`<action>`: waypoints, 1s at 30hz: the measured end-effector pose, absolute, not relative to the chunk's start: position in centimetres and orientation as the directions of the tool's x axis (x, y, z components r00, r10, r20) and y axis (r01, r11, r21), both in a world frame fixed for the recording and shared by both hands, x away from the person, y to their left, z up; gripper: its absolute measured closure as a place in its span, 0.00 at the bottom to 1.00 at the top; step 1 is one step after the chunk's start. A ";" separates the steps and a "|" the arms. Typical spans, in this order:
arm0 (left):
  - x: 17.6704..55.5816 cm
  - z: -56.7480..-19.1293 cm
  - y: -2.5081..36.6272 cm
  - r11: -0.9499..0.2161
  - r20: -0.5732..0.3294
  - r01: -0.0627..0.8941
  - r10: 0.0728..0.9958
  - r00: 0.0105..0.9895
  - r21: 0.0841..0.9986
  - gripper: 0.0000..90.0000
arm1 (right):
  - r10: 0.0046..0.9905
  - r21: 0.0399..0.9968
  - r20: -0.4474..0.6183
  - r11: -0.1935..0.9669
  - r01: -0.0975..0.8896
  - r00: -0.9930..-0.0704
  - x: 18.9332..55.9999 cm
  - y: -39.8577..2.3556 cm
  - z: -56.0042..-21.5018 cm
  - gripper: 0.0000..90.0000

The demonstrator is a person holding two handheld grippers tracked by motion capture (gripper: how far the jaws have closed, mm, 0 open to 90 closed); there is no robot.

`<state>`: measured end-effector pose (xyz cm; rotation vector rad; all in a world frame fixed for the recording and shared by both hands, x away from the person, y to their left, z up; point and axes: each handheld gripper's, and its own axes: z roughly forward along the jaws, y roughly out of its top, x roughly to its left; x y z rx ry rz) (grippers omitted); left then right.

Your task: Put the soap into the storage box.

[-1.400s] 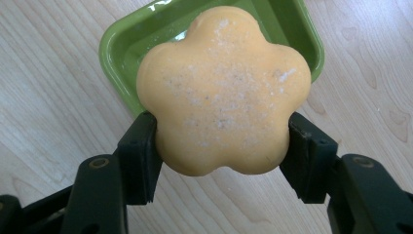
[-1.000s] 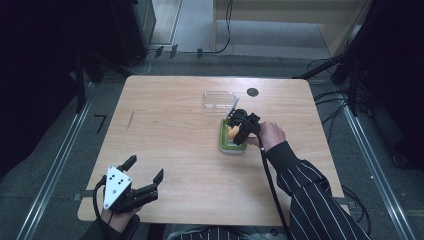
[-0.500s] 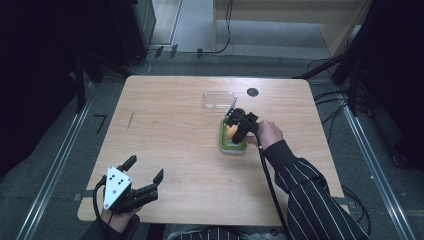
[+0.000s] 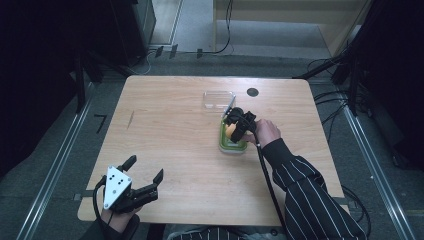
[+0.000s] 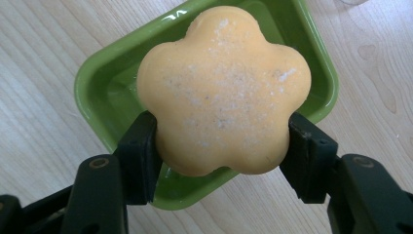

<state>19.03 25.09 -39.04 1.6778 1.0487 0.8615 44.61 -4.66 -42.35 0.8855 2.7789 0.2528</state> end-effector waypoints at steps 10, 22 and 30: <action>19.0 -39.0 25.1 -0.187 0.078 0.254 0.920 0.385 0.949 0.15 | 0.583 0.217 -0.148 0.807 0.549 -0.799 45.0 -4.2 -43.2 0.44; 19.0 -39.0 25.1 -0.186 0.077 0.254 0.919 0.385 0.949 0.15 | 0.571 0.200 -0.159 0.817 0.540 -0.805 45.1 -4.0 -44.2 0.44; 19.0 -39.0 25.1 -0.186 0.077 0.255 0.920 0.384 0.949 0.15 | 0.560 0.205 -0.158 0.824 0.528 -0.813 45.2 -4.1 -44.5 0.44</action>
